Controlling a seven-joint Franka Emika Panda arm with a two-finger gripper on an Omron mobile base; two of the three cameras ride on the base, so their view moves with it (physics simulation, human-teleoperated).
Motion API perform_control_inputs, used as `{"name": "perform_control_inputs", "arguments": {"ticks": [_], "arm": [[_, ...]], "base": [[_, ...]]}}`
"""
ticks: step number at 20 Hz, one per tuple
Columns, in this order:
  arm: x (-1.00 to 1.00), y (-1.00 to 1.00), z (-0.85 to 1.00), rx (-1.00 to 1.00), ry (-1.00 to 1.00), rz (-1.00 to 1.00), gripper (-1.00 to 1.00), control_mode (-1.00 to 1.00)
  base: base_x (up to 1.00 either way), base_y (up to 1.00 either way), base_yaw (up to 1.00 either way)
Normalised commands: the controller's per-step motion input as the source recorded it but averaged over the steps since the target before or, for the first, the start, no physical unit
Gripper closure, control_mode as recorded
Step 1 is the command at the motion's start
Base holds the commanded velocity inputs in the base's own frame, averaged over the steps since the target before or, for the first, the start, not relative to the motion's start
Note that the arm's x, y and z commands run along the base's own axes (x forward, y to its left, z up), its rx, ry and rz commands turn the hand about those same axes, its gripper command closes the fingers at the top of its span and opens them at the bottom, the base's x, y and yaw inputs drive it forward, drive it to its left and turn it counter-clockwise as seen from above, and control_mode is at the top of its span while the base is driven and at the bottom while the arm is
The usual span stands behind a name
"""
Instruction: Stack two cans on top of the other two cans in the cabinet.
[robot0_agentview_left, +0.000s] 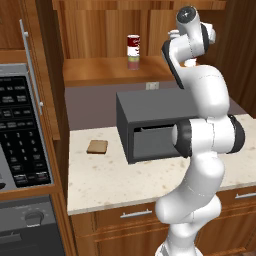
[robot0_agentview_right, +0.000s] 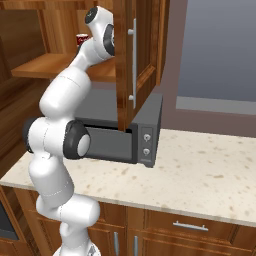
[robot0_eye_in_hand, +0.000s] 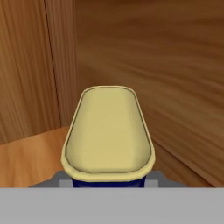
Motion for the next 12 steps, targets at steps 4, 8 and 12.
{"name": "perform_control_inputs", "arguments": {"ticks": [4,8,12], "arm": [[0.09,0.00,-0.08,0.02,0.02,0.00,-1.00,-1.00],[0.01,0.00,0.00,0.01,0.00,0.00,-1.00,-1.00],[-0.05,0.00,0.00,0.00,0.00,0.00,-1.00,-1.00]], "base": [[0.00,0.00,0.00],[0.00,0.00,0.00],[0.00,0.00,0.00]]}}
